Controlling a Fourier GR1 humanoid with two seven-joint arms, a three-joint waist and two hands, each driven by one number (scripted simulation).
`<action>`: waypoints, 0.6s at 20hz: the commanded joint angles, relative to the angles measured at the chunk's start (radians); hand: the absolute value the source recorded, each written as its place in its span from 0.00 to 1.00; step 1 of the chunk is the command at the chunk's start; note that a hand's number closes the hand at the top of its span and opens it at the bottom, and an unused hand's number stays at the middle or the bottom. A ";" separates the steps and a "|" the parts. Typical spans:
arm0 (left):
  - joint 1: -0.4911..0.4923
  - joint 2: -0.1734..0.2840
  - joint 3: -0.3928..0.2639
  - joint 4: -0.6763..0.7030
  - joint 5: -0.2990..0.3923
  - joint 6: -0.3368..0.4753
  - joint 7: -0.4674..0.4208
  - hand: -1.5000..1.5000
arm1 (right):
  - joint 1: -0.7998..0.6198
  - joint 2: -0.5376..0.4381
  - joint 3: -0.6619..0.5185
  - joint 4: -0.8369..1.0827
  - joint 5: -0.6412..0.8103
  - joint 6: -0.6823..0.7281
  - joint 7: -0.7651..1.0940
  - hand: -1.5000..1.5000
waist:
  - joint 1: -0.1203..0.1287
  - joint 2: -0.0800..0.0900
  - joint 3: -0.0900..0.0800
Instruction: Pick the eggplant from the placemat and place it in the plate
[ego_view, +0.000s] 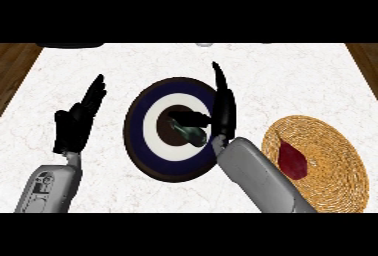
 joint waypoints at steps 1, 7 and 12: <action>-0.005 0.006 0.008 -0.010 -0.021 0.022 0.018 0.50 | 0.145 -0.064 -0.076 -0.121 -0.039 -0.031 -0.080 0.00 | -0.028 -0.006 0.000; 0.005 -0.001 0.022 -0.008 -0.001 0.004 0.016 0.50 | 0.402 -0.187 -0.125 -0.382 -0.097 0.069 -0.111 0.00 | -0.027 -0.006 -0.001; 0.008 -0.003 0.018 -0.025 -0.009 -0.005 0.031 0.50 | 0.595 -0.204 -0.210 -0.374 -0.215 0.238 -0.363 0.00 | -0.020 -0.004 0.000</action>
